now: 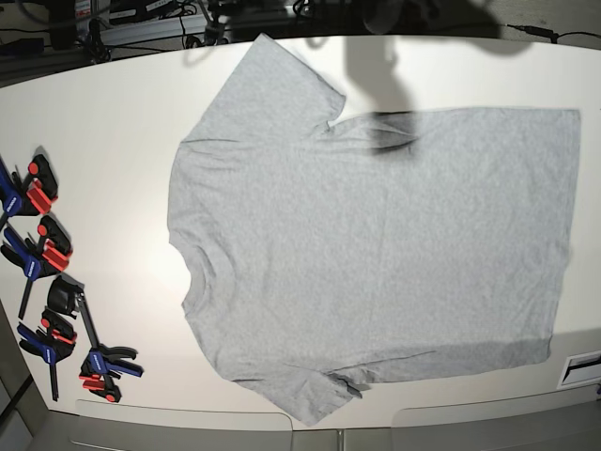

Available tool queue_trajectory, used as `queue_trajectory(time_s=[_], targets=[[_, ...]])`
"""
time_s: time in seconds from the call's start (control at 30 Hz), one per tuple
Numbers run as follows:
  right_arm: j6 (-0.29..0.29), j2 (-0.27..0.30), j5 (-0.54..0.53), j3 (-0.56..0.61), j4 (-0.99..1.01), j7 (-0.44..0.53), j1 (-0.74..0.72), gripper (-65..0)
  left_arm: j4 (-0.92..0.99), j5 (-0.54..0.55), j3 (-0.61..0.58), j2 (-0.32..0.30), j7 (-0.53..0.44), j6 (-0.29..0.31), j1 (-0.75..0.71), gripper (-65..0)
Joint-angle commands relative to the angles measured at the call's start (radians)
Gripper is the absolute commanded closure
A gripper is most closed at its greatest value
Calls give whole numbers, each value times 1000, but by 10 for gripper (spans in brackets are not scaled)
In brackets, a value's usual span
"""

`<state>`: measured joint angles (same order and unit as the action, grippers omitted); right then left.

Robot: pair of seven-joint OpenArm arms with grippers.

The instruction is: Fold the T-shirt properly

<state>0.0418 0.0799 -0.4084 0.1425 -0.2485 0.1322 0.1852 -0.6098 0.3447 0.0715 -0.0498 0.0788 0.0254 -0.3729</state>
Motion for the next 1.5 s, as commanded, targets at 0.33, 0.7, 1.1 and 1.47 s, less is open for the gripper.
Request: queue_trajectory(time_s=[0.33, 0.7, 1.1, 1.47], targets=[[-148, 67, -116, 0, -395, 63, 290, 0, -304, 87, 193, -14, 11, -6, -223, 0], [-173, 68, -146, -121, -915, 63, 615, 0, -697, 246, 342, -70, 209, 183, -458, 0], [-273, 66, -293, -253, -1445, -15, 865, 0, -1125, 795, 594, -69, 581, 673, -671, 0], [-274, -51, -789, -488, -1669, -378, 850, 0, -1171, 1052, 721, -67, 736, 673, -674, -124]])
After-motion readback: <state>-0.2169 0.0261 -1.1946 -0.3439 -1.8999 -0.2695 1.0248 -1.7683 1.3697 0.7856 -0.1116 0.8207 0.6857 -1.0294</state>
